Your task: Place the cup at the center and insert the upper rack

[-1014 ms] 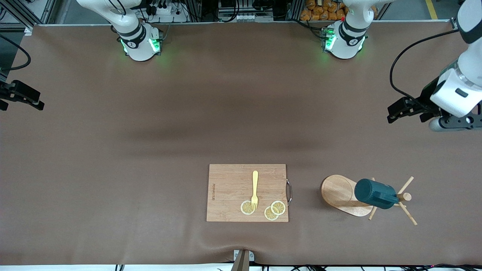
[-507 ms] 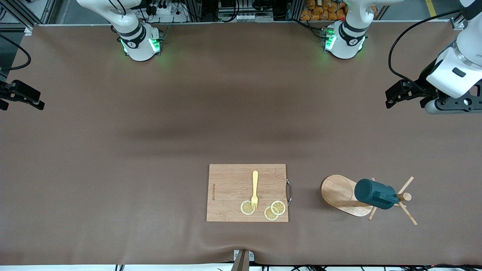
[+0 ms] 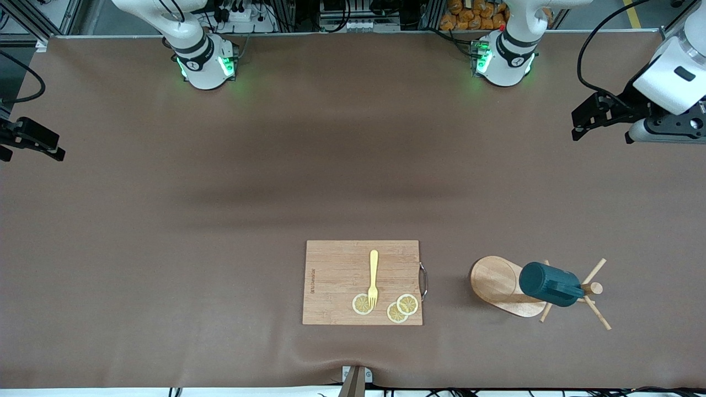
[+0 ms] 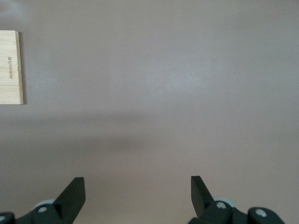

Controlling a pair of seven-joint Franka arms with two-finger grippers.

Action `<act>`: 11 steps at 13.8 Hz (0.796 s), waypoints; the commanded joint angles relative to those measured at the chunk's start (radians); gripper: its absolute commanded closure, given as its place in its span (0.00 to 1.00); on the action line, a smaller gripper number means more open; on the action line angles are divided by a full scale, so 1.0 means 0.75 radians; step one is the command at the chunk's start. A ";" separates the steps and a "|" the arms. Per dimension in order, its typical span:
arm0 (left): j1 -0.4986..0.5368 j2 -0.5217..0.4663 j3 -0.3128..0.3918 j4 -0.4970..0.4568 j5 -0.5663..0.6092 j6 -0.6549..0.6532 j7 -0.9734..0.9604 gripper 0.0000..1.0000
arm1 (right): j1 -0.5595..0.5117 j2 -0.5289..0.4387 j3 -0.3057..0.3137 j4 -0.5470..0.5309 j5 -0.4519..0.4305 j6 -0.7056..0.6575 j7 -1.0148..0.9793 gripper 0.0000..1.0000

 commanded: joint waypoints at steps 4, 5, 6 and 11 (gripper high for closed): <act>-0.009 -0.032 0.015 0.045 0.019 -0.068 0.017 0.00 | -0.019 0.007 0.006 0.025 0.022 -0.019 0.009 0.00; -0.011 -0.038 0.005 0.043 0.021 -0.068 0.012 0.00 | -0.017 0.007 0.006 0.023 0.022 -0.021 0.009 0.00; -0.019 -0.042 -0.003 0.035 0.031 -0.070 0.012 0.00 | -0.019 0.007 0.006 0.023 0.022 -0.019 0.009 0.00; -0.011 -0.042 -0.007 0.034 0.031 -0.068 0.019 0.00 | -0.019 0.007 0.006 0.023 0.022 -0.019 0.009 0.00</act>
